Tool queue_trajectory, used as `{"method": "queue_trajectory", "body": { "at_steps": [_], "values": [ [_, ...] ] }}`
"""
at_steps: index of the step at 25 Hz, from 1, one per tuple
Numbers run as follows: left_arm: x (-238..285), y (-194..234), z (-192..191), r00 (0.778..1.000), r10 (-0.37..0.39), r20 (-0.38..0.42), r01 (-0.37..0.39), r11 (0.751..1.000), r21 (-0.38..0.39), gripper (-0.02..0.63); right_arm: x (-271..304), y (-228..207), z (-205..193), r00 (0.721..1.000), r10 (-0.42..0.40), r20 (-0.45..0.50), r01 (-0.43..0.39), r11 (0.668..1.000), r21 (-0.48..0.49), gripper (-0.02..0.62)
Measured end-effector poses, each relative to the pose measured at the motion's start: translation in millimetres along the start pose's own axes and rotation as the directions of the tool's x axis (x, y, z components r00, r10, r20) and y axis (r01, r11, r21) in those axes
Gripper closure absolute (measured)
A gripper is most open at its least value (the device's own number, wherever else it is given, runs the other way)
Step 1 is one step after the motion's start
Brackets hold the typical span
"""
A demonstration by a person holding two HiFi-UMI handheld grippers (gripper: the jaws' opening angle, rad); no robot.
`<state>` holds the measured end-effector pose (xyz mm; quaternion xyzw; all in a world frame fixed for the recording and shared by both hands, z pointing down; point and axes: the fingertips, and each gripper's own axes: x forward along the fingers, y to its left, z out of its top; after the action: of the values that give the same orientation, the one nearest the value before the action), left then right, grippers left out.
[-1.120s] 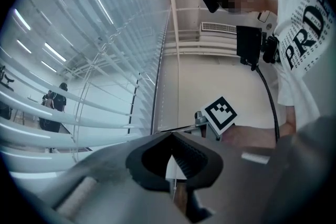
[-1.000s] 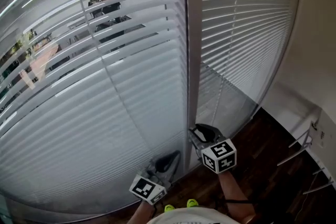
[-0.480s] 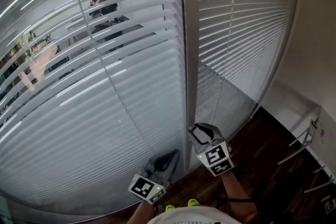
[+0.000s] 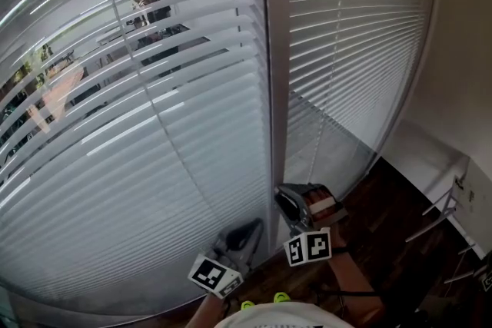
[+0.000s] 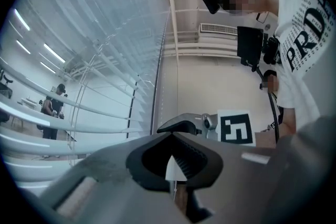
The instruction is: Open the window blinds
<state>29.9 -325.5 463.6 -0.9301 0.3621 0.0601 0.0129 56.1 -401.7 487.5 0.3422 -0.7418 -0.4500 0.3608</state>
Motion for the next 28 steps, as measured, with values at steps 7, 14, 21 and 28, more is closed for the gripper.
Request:
{"method": "queue_trajectory", "body": {
  "at_steps": [7, 14, 21, 28],
  "values": [
    [-3, 4, -4, 1.000, 0.017, -0.004, -0.017, 1.000, -0.001, 0.615, 5, 1, -3, 0.998, -0.057, 0.014, 0.059, 0.991, -0.120, 0.462],
    [-8, 7, -7, 1.000, 0.030, -0.007, -0.030, 1.000, -0.003, 0.615, 5, 0, -3, 0.997, -0.074, 0.035, 0.071, 0.995, 0.075, 0.465],
    [-7, 5, -3, 1.000, 0.026, -0.012, -0.026, 1.000, -0.002, 0.615, 5, -7, -2, 0.997, -0.059, 0.039, 0.047, 0.963, 0.267, 0.466],
    [-6, 3, -3, 1.000, 0.015, -0.013, -0.015, 1.000, -0.003, 0.615, 5, -9, -2, 0.997, -0.067, 0.030, 0.056, 0.962, 0.267, 0.465]
  ]
}}
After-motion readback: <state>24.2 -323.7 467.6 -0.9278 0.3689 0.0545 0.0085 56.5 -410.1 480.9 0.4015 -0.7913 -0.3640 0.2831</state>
